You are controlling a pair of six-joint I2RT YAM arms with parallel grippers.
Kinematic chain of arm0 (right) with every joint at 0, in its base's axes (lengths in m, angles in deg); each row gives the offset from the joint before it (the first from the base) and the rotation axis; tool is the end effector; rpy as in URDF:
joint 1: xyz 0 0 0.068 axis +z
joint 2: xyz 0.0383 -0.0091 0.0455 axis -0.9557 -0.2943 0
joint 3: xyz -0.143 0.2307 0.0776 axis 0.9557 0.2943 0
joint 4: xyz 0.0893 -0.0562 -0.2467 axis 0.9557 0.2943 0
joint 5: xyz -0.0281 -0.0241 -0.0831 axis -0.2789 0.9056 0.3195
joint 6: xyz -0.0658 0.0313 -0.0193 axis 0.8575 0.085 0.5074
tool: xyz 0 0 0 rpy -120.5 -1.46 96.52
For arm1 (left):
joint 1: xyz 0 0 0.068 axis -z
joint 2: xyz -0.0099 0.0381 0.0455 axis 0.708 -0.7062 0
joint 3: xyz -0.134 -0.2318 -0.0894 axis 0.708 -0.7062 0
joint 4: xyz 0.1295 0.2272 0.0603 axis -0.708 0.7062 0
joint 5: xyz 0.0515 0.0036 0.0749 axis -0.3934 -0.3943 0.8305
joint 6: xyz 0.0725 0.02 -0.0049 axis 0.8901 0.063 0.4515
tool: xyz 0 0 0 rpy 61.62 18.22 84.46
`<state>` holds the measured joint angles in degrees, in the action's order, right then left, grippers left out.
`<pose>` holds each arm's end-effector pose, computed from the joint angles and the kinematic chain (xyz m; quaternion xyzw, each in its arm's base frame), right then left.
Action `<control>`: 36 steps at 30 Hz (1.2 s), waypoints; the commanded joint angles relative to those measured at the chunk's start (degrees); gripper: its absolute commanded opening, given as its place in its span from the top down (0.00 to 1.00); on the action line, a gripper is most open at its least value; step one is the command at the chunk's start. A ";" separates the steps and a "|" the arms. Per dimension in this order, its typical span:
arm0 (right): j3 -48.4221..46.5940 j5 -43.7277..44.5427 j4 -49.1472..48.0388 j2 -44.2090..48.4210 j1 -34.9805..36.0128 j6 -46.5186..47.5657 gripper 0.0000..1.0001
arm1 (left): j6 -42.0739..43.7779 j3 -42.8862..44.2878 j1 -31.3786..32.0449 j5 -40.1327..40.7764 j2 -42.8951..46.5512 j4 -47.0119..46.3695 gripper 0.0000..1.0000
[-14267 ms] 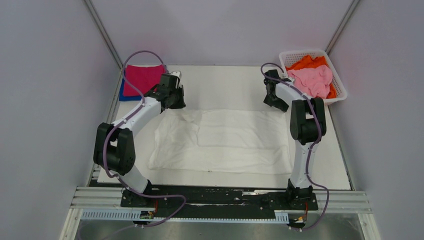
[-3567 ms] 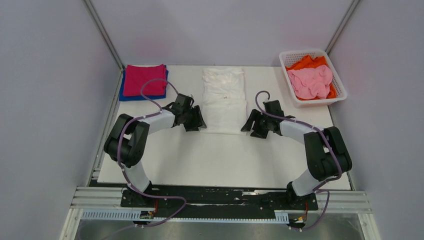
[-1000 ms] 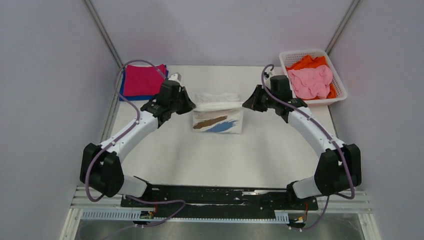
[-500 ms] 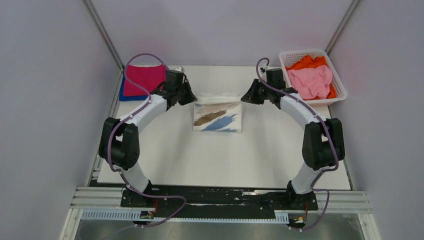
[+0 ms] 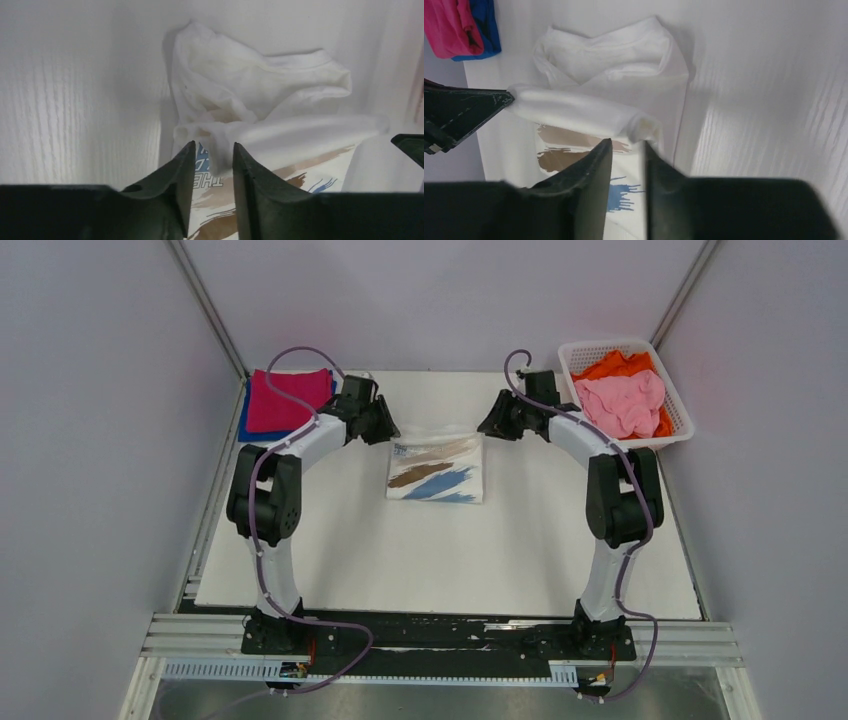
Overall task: Fold and stack the t-shirts
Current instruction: Fold the long partially folded tshirt into a neat square, then put the neatly folded tshirt into the corner of the board with the left arm
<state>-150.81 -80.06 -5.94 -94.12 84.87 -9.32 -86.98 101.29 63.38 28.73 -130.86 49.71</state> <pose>0.4435 0.1190 0.2057 0.0656 0.9101 0.2985 0.2800 0.4410 -0.1542 0.1980 -0.1422 0.9128 -0.2317 0.3047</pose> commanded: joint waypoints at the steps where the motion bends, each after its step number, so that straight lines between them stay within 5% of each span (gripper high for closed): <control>1: -7.11 -0.60 -1.83 -3.78 -2.19 1.99 0.51 | 1.63 6.84 -2.29 1.52 -1.66 -1.89 0.47; 2: -8.25 -0.92 -1.36 -4.11 -2.33 2.17 0.40 | 1.75 7.71 -2.57 1.65 -1.88 -1.70 0.27; 4: -8.88 -1.22 -0.94 -3.44 -2.41 2.75 0.17 | 2.23 10.24 -2.72 1.49 -1.98 -0.71 0.04; 6: -7.69 -1.55 -0.89 -1.56 -2.35 2.84 0.01 | 2.75 11.71 -2.81 0.30 -1.35 0.79 0.01; 18: 5.48 -16.18 -10.55 5.55 -0.29 -1.81 0.00 | 4.07 1.04 1.06 -15.88 3.96 -7.04 0.00; 36: -10.45 -15.03 -11.34 -18.42 -0.10 -6.32 0.00 | 2.46 23.40 0.25 -8.63 -23.27 6.76 0.00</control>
<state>-157.74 -96.67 -15.97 -109.09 85.03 -14.92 -85.04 121.75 64.10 15.84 -150.11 51.41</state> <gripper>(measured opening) 0.998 0.996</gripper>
